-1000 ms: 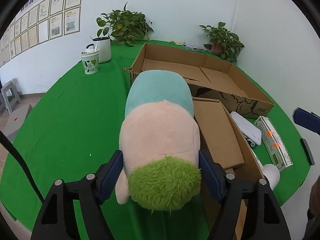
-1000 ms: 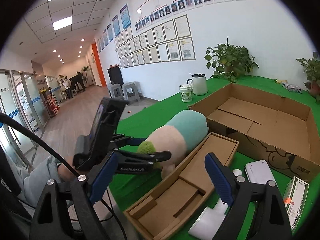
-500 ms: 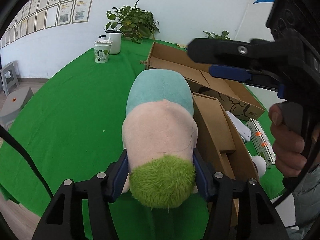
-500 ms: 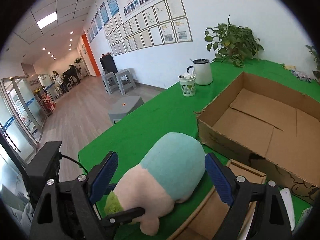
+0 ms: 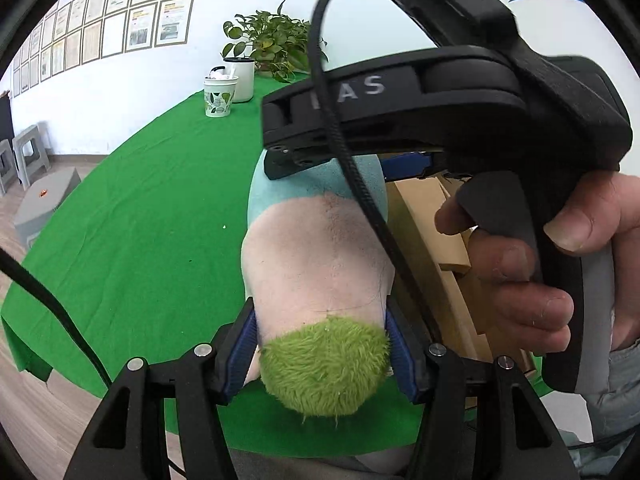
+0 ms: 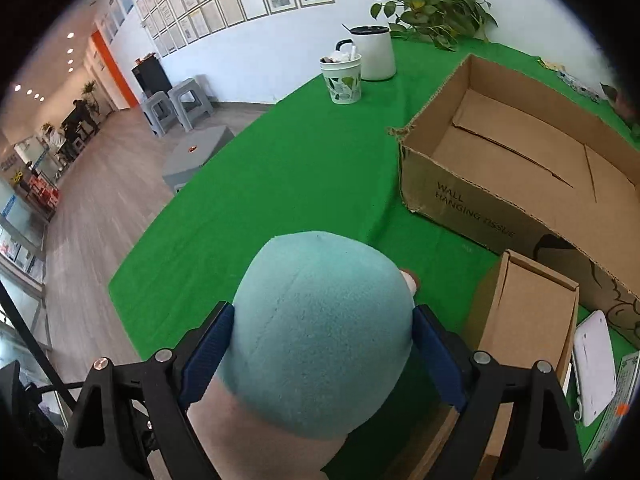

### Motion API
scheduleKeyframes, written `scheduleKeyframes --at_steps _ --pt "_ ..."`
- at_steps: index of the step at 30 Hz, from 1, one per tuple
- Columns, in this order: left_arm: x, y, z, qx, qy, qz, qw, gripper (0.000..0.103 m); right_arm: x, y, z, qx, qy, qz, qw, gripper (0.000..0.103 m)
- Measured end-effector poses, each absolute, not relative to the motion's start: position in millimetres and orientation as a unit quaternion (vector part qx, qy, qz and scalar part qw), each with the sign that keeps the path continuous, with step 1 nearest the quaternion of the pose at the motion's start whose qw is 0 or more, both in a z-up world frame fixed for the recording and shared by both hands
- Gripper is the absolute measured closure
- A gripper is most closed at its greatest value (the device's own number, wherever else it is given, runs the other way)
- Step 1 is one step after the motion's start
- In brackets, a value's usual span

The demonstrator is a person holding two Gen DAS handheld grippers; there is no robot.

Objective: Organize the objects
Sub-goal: 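Close the left gripper on the plush body while the right gripper grips its teal head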

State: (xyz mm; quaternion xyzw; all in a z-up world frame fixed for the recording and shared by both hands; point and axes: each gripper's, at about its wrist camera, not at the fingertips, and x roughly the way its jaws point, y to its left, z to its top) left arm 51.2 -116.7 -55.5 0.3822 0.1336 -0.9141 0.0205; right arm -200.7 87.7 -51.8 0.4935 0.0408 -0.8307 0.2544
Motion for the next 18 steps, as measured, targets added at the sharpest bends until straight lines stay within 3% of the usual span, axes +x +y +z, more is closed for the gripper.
scheduleKeyframes --at_steps 11,18 --pt "42.4 -103.2 -49.3 0.393 0.119 -0.911 0.030 0.047 -208.4 75.9 -63.5 0.518 0.059 -0.823 0.226 0.012" --pt "40.4 -96.9 -42.6 0.400 0.103 -0.910 0.037 0.049 -218.6 82.9 -64.9 0.526 0.039 -0.817 0.234 0.017"
